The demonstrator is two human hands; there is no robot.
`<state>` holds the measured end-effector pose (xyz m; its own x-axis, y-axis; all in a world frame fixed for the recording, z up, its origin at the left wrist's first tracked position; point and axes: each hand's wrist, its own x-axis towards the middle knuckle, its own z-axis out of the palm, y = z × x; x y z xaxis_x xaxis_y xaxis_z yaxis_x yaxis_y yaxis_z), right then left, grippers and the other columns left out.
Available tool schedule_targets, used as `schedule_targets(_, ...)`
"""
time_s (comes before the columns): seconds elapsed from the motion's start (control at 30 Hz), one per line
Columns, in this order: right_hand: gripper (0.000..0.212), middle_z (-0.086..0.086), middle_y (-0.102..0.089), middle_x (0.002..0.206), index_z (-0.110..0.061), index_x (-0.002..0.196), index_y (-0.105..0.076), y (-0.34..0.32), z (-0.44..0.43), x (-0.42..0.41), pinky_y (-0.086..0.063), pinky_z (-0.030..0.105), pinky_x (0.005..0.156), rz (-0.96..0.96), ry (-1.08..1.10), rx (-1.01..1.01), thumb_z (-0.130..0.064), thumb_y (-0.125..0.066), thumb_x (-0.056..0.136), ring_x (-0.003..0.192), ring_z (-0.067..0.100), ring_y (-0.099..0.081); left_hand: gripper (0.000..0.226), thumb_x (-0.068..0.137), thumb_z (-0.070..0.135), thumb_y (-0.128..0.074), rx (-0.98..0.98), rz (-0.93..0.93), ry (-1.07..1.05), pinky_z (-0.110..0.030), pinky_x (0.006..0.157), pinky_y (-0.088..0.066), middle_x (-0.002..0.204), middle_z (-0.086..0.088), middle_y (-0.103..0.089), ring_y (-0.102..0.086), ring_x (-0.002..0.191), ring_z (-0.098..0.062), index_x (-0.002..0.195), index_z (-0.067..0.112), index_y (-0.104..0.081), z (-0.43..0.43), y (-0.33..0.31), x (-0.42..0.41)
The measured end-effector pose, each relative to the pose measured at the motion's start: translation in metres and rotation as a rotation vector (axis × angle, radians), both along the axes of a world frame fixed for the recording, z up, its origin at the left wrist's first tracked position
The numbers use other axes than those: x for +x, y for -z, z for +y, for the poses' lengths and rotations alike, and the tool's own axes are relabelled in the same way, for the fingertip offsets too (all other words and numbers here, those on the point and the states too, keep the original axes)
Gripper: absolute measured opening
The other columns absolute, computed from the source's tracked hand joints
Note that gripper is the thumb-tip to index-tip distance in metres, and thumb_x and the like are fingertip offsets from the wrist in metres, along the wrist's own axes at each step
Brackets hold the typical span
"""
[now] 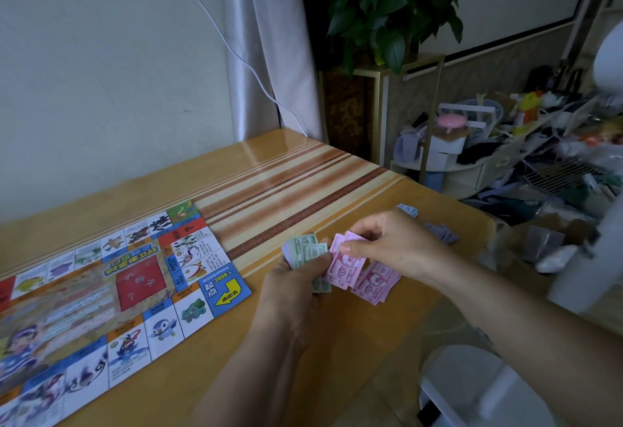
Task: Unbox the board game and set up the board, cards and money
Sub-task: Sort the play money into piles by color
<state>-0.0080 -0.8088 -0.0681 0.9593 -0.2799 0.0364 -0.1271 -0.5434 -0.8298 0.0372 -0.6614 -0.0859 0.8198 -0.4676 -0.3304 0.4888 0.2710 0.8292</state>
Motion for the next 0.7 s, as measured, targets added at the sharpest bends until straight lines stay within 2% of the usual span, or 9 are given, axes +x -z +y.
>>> schedule_targets(0.1, 0.011, -0.003, -0.074, 0.082, -0.018, 0.088, -0.072, -0.003, -0.003, -0.002, -0.053, 0.028, 0.077, 0.027, 0.002, 0.023, -0.028, -0.069, 0.085, 0.078, 0.007, -0.069, 0.028, 0.076, 0.007, -0.065, -0.044, 0.044, -0.002, -0.035, 0.078, -0.055, 0.087, -0.012, -0.071, -0.068, 0.08, -0.022, 0.104, 0.008, -0.06, 0.001, -0.001, 0.002)
schedule_targets(0.2, 0.004, -0.006, -0.074, 0.08, -0.023, 0.084, -0.069, -0.005, -0.011, -0.008, -0.051, 0.02, 0.069, 0.035, 0.041, 0.058, -0.026, -0.068, 0.086, 0.072, 0.003, -0.068, 0.032, 0.081, 0.0, -0.06, -0.167, 0.165, -0.048, -0.026, 0.062, -0.059, 0.082, -0.011, -0.073, -0.07, 0.072, -0.017, 0.112, 0.004, -0.056, 0.005, -0.002, 0.005)
schedule_targets(0.3, 0.005, -0.007, -0.073, 0.078, -0.023, 0.081, -0.066, -0.003, -0.018, -0.015, -0.05, 0.015, 0.064, 0.025, 0.075, 0.083, -0.023, -0.07, 0.084, 0.07, 0.001, -0.068, 0.03, 0.086, -0.005, -0.054, -0.245, 0.227, -0.074, -0.025, 0.06, -0.058, 0.084, -0.012, -0.072, -0.069, 0.071, -0.016, 0.115, 0.002, -0.055, 0.014, -0.003, 0.009)
schedule_targets(0.43, 0.007, -0.005, -0.073, 0.075, -0.018, 0.081, -0.065, 0.001, -0.018, -0.024, -0.05, 0.013, 0.06, -0.018, 0.088, 0.154, -0.017, -0.072, 0.082, 0.068, 0.002, -0.069, 0.027, 0.088, 0.001, -0.054, -0.203, 0.233, 0.011, -0.021, 0.051, -0.056, 0.08, -0.011, -0.071, -0.065, 0.06, -0.012, 0.115, 0.001, -0.056, 0.016, -0.002, 0.006)
schedule_targets(0.53, 0.006, -0.005, -0.075, 0.079, -0.018, 0.082, -0.066, 0.0, -0.013, -0.025, -0.054, 0.02, 0.066, -0.038, 0.062, 0.183, -0.018, -0.071, 0.082, 0.073, 0.007, -0.071, 0.031, 0.085, 0.016, -0.062, -0.063, 0.101, 0.143, -0.017, 0.044, -0.046, 0.078, -0.007, -0.066, -0.053, 0.055, -0.007, 0.114, 0.006, -0.06, 0.013, 0.0, 0.001)
schedule_targets(0.6, 0.006, -0.004, -0.075, 0.079, -0.018, 0.082, -0.065, 0.0, -0.011, -0.025, -0.055, 0.022, 0.067, -0.053, 0.055, 0.205, -0.017, -0.071, 0.081, 0.074, 0.009, -0.071, 0.038, 0.074, 0.028, -0.068, 0.101, -0.092, 0.212, -0.019, 0.048, -0.04, 0.074, -0.004, -0.058, -0.046, 0.056, -0.008, 0.107, 0.01, -0.065, 0.01, 0.0, -0.002)
schedule_targets(0.7, 0.006, -0.004, -0.075, 0.08, -0.018, 0.085, -0.066, 0.0, -0.009, -0.024, -0.057, 0.024, 0.069, -0.044, 0.05, 0.204, -0.018, -0.071, 0.081, 0.075, 0.009, -0.071, 0.026, 0.078, 0.026, -0.069, 0.245, -0.288, 0.2, -0.021, 0.054, -0.036, 0.066, 0.003, -0.058, -0.043, 0.059, -0.009, 0.101, 0.014, -0.068, 0.008, -0.001, -0.005)
